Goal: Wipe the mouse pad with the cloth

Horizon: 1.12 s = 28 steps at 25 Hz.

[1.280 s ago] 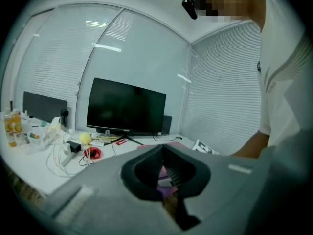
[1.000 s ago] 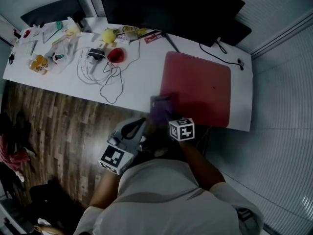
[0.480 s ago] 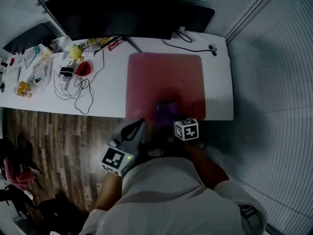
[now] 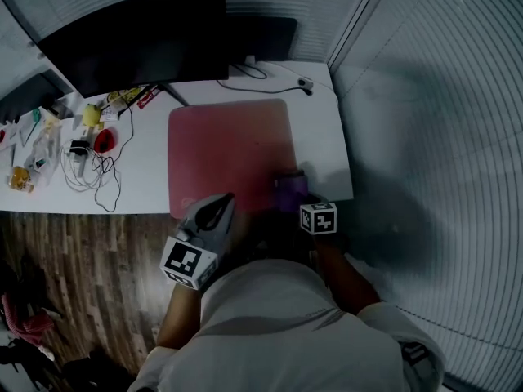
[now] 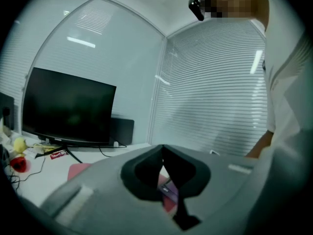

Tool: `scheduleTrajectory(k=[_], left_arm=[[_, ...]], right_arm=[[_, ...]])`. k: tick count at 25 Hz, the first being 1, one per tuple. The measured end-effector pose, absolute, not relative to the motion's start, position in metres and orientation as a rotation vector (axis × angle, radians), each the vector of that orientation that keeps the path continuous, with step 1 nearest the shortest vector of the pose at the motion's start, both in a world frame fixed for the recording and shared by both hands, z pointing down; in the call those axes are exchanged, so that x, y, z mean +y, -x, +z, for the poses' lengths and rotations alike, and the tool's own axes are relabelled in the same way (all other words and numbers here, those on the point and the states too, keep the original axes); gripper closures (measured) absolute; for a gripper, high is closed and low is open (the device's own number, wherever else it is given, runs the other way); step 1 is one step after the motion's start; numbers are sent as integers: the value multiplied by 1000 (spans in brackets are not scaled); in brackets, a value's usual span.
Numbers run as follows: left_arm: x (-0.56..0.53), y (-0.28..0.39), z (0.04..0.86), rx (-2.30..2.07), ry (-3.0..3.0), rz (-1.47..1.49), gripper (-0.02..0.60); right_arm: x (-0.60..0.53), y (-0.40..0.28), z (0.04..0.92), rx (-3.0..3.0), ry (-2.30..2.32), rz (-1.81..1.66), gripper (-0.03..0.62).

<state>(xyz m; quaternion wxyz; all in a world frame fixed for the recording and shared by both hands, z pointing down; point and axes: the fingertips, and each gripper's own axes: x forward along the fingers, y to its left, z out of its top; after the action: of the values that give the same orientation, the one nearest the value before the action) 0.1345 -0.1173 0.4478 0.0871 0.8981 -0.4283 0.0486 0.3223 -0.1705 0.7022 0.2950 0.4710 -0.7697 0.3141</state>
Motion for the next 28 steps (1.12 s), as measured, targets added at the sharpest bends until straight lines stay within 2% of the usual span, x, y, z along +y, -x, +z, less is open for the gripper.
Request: scheduleTrajectory(k=[7, 13, 19, 28], left_arm=[[-132, -138, 424, -1336, -2710, 156, 580], [-128, -120, 408, -1356, -2726, 178, 580], [-115, -85, 405, -1343, -2735, 181, 580], [-106, -19, 380, -1399, -2759, 141, 580]], right_arm=[[-168, -367, 685, -2043, -1366, 835, 542], [-164, -365, 640, -2121, -1477, 803, 542], [-165, -323, 571, -2296, -1572, 658, 551], [-160, -195, 429, -2683, -1407, 332, 551]])
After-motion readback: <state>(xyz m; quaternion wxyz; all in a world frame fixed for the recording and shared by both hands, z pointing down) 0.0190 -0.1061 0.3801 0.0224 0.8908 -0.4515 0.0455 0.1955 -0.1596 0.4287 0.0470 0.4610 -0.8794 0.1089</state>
